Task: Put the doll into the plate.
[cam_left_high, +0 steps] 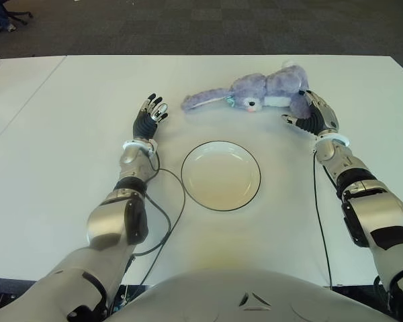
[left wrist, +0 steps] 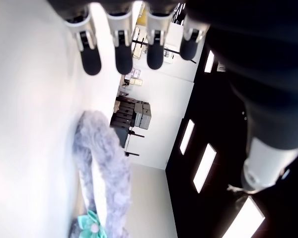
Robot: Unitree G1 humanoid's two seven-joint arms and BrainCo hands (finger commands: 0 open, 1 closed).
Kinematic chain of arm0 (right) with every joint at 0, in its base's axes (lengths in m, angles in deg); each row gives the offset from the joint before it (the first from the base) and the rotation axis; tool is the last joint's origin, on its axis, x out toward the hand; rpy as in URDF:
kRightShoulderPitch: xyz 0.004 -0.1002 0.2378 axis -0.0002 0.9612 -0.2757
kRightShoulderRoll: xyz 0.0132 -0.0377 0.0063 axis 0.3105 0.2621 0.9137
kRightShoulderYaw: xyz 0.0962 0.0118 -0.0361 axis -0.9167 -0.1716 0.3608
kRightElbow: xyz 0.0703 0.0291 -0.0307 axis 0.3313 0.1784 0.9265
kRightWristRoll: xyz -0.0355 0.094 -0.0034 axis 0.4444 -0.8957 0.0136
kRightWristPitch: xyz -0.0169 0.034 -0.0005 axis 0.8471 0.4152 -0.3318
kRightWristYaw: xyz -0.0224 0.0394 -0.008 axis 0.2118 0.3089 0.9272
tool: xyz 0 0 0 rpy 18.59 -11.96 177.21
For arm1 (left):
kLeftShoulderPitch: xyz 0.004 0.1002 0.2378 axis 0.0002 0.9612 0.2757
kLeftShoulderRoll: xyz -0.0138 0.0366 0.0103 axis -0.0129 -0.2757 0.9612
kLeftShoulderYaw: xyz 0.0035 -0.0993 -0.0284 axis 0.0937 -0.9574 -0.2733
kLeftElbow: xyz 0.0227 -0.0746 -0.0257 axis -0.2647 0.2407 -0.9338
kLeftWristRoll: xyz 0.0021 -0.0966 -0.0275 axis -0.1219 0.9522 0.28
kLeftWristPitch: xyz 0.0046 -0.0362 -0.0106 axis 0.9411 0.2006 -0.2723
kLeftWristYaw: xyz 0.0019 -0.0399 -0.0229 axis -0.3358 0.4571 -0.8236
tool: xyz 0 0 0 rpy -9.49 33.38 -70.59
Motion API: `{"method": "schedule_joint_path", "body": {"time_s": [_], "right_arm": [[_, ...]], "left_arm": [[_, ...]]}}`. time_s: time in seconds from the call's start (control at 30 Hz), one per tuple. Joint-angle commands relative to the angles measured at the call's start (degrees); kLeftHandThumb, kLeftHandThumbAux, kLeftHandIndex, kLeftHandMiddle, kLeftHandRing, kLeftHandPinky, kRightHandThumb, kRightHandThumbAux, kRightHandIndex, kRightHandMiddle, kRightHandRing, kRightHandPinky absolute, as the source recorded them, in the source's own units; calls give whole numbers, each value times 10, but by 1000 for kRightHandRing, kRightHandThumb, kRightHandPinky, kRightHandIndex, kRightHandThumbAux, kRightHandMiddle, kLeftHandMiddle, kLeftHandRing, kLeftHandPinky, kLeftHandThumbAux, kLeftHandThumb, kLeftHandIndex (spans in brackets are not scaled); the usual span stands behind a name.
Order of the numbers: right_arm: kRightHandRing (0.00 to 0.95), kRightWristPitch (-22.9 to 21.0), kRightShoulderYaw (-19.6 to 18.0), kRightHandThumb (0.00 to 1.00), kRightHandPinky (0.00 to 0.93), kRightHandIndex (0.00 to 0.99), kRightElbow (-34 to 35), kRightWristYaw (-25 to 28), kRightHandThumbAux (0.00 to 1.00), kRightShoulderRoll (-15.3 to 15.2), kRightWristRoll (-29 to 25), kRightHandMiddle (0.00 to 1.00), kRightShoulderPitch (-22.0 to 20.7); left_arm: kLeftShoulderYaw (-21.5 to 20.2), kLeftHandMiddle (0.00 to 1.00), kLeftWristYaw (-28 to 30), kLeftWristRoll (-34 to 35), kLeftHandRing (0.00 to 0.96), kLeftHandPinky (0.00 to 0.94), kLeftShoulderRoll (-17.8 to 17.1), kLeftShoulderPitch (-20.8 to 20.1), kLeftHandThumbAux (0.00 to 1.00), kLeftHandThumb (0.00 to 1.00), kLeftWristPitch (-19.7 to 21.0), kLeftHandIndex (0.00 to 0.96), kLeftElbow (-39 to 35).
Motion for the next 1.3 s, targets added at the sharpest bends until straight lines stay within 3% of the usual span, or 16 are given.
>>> {"method": "schedule_joint_path", "body": {"time_s": [0.03, 0.23, 0.4, 1.07, 1.23, 1.3], "right_arm": [[266, -38, 12, 267, 0, 53, -34, 1, 492, 27, 1, 0, -6], [302, -57, 16, 291, 0, 62, -41, -7, 508, 30, 1, 0, -4], [193, -62, 18, 325, 0, 97, -45, -11, 530, 31, 0, 0, -3], [126, -65, 16, 380, 0, 169, -51, -13, 575, 13, -6, 0, 0], [71, -60, 13, 366, 37, 177, -53, -16, 581, 4, -8, 9, 2], [93, -58, 9, 377, 143, 237, -54, -16, 602, -1, -11, 63, 2]], "left_arm": [[1, 107, -28, -6, 125, 165, 36, 124, 679, 0, 72, 71, 79], [-1, 101, -26, -4, 117, 150, 37, 124, 681, 0, 74, 66, 79], [-1, 103, -26, -4, 119, 151, 37, 123, 669, 0, 75, 68, 80], [-1, 112, -31, -5, 122, 154, 36, 125, 655, 0, 71, 75, 79], [1, 111, -29, -6, 121, 147, 35, 125, 655, 0, 70, 75, 79], [1, 102, -27, -6, 115, 145, 34, 124, 665, 0, 73, 71, 79]]}}
